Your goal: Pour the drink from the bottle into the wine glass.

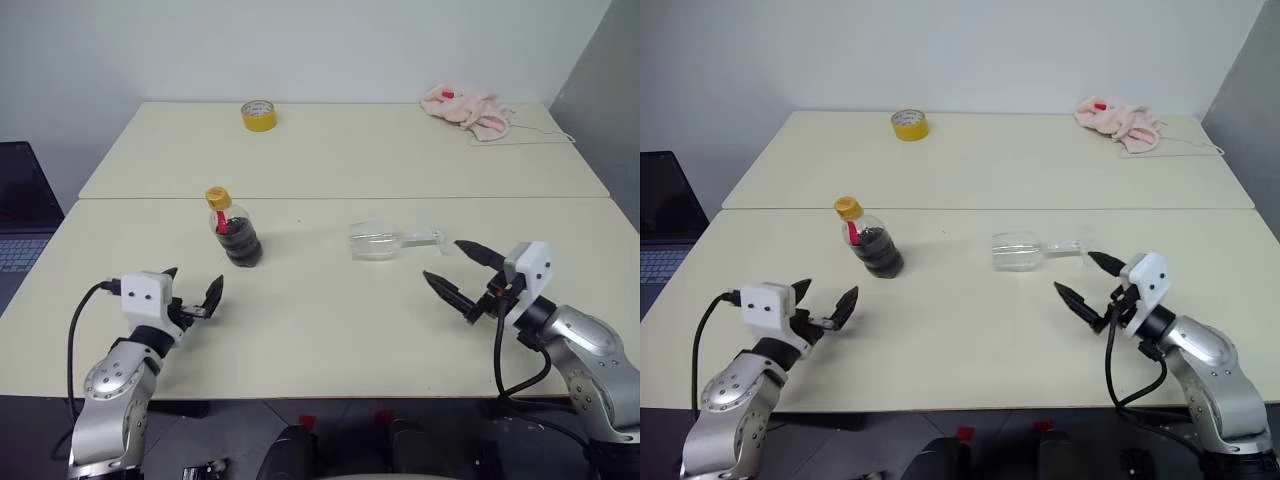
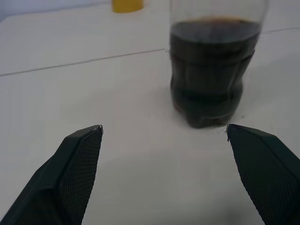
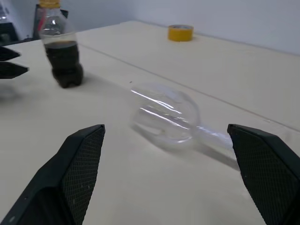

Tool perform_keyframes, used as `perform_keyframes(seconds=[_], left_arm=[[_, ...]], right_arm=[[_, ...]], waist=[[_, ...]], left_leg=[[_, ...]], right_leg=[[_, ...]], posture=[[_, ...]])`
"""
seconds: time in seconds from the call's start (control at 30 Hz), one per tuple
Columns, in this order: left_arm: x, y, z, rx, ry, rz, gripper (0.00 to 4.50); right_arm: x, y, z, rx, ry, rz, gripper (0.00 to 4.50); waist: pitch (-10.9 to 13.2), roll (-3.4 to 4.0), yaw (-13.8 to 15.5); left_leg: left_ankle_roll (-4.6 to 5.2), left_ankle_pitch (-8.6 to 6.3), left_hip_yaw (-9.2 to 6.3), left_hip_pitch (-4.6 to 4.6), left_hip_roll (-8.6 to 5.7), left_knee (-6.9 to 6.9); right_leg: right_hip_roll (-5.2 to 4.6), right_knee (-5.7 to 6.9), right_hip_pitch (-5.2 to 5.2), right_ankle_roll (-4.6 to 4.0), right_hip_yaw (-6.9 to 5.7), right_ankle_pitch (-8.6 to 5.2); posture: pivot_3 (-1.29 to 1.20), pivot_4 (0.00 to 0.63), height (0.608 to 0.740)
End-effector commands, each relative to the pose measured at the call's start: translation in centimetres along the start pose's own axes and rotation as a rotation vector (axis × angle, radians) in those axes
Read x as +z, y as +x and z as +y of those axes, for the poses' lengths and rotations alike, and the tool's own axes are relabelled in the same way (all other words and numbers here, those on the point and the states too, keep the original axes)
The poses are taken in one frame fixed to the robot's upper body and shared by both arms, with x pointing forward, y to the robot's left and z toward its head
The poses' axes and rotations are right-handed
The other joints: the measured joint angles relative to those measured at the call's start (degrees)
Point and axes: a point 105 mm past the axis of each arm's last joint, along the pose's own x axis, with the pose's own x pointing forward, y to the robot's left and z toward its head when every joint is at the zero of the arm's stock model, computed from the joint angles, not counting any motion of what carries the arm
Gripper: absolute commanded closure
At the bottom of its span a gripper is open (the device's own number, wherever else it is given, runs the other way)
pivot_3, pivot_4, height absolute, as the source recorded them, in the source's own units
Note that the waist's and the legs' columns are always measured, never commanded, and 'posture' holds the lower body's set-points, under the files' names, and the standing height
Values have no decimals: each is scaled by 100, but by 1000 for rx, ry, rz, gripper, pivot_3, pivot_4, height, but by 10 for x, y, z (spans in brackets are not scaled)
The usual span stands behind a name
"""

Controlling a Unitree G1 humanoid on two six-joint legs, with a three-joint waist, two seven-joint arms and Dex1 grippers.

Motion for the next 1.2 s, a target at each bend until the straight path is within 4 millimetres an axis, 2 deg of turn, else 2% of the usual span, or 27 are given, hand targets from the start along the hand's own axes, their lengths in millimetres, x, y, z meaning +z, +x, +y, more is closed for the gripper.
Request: perform_keyframes(seconds=[0.03, 0.17, 0.43, 0.77, 1.07, 1.2], left_arm=[[11, 10, -7, -30, 25, -44, 30], [13, 18, -12, -65, 7, -59, 30], [17, 34, -14, -55, 21, -52, 30], [22, 53, -21, -65, -56, -56, 30], [17, 67, -21, -60, -63, -53, 30], [16, 72, -28, -101, -47, -52, 30]], right_arm=[[17, 9, 11, 33, 7, -50, 0], [21, 15, 21, 82, 53, -47, 0], [30, 19, 41, 230, -40, 18, 0], [49, 32, 38, 238, -41, -40, 0], [57, 40, 40, 239, -41, -76, 0], [59, 43, 42, 246, -36, -87, 0]], waist=[[0, -1, 0], [1, -1, 0], [5, -7, 0], [13, -21, 0], [14, -23, -2], [14, -23, -2]], left_leg=[[0, 0, 0, 0, 0, 0], [-1, 0, 0, -1, -1, 1], [0, 0, -4, -3, -2, 2], [-1, 0, -6, -6, -2, 3], [-1, 1, -7, -7, -2, 4], [-2, 1, -8, -8, -3, 5]], right_leg=[[0, 0, 0, 0, 0, 0], [0, 0, -1, 0, -1, 0], [0, 0, -1, 0, -5, 0], [-1, 0, -5, 0, -7, 0], [-1, 1, -7, 0, -9, 0], [-1, 1, -7, 0, -9, 0]], posture=[[0, 150, 740], [0, 150, 740], [0, 150, 740], [0, 150, 740], [0, 150, 740], [0, 150, 740]])
